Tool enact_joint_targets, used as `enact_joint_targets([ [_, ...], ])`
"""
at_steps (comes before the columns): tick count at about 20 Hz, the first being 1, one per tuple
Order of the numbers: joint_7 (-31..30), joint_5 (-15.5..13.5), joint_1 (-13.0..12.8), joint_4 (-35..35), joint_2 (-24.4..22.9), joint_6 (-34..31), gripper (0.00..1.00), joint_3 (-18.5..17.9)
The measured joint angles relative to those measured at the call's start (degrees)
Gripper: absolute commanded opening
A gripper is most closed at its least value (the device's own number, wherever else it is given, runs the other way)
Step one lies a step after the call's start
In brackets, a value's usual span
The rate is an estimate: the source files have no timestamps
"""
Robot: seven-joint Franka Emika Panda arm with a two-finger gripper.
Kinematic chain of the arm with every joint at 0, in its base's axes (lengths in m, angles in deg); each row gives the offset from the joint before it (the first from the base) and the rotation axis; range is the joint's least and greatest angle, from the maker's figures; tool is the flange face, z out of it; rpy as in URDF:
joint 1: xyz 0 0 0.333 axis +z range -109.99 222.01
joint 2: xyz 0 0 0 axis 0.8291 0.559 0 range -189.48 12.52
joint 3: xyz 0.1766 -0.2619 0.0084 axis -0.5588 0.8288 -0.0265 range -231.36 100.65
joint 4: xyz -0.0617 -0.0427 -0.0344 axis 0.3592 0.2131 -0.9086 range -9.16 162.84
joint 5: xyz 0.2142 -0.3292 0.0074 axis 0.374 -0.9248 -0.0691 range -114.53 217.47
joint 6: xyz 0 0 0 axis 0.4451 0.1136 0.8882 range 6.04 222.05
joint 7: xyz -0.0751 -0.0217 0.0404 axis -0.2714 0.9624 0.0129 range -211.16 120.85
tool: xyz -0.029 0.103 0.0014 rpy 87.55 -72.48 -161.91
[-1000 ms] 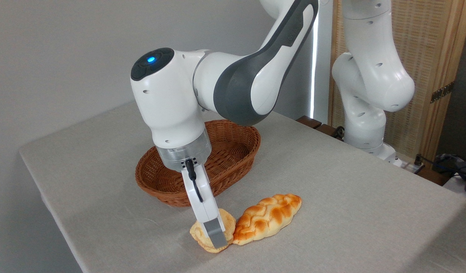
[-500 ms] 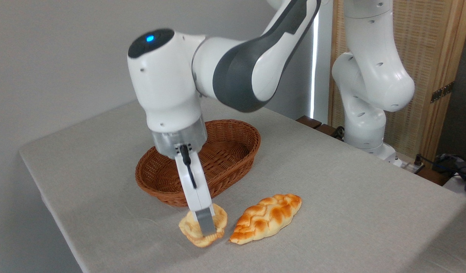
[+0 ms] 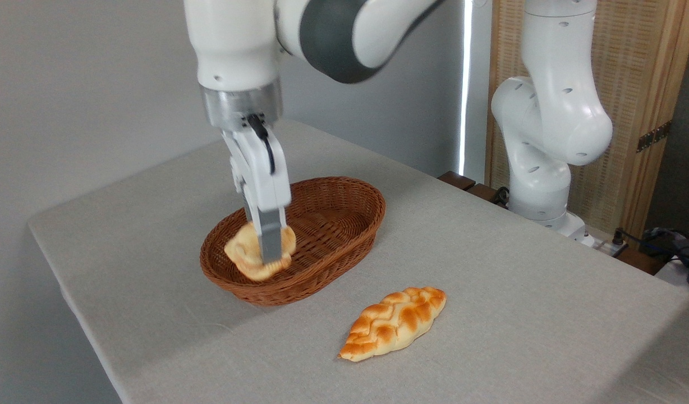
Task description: Put bread into the basket
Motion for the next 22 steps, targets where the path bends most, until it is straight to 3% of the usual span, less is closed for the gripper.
enact_joint_targets([
  [2,-5.1,0.0,-0.2,0.1,-0.1,-0.3,0.56,3.5],
  [3,-7.3,0.0,-0.4,0.1,-0.1,-0.3,0.66,4.9],
  [4,-9.4,0.0,-0.4,0.2,0.0,-0.3,0.97,6.3],
  [5,-11.6,0.0,-0.5,0.2,0.0,-0.3,1.0,7.7],
  [8,-17.2,0.0,-0.5,0.5,0.6,-0.8,1.0,10.8],
  [12,-19.7,0.0,-0.5,0.6,2.4,-1.0,1.0,13.4],
  [22,-22.5,0.0,0.2,0.6,3.0,-1.0,1.0,13.7],
])
